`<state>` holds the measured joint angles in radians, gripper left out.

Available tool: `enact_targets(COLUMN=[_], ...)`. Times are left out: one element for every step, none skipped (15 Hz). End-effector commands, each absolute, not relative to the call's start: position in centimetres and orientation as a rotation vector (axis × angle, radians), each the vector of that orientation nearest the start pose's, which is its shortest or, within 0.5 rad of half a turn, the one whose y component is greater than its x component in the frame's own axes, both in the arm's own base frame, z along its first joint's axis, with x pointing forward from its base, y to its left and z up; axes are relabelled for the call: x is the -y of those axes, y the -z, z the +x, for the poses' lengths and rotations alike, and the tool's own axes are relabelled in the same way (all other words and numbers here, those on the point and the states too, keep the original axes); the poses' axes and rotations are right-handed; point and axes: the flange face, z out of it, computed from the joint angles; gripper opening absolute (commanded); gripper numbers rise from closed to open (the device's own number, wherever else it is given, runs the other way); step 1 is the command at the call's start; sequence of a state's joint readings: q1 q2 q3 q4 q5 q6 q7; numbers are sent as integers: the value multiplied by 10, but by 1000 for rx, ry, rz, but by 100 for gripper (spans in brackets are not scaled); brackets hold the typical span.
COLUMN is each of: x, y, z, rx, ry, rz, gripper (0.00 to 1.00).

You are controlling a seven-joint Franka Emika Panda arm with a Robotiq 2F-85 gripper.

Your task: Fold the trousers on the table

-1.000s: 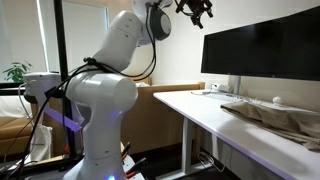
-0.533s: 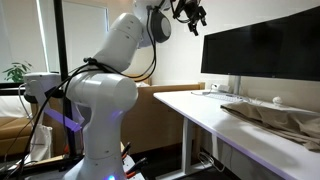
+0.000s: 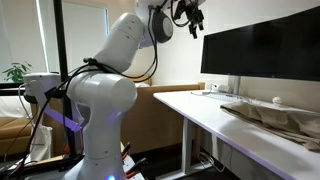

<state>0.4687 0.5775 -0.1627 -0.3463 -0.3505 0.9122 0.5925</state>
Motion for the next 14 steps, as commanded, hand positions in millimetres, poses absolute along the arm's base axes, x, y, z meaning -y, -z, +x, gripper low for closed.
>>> enact_targets(x=[-169, -168, -171, -169, -169, -168, -168, -168, -168, -168, -168, -168, -168, -168], y=[-755, -757, -755, -755, -755, -755, -755, -755, -755, -755, -755, -755, -755, -755], z=[549, 552, 552, 553, 553, 553, 553, 553, 553, 553, 553, 553, 553, 553], rx=[-894, -897, -867, -873, -876, -877, -877, -877, -877, -877, -877, -877, -877, -877], ry=[252, 292, 289, 289, 289, 289, 289, 289, 289, 289, 289, 289, 289, 289], rz=[-3302, -3300, -3338, -3336, -3336, -3335, -3335, -3335, -3335, -3335, -3335, -3335, -3335, -3335], gripper=[100, 100, 100, 100, 100, 100, 100, 100, 100, 100, 100, 100, 100, 100])
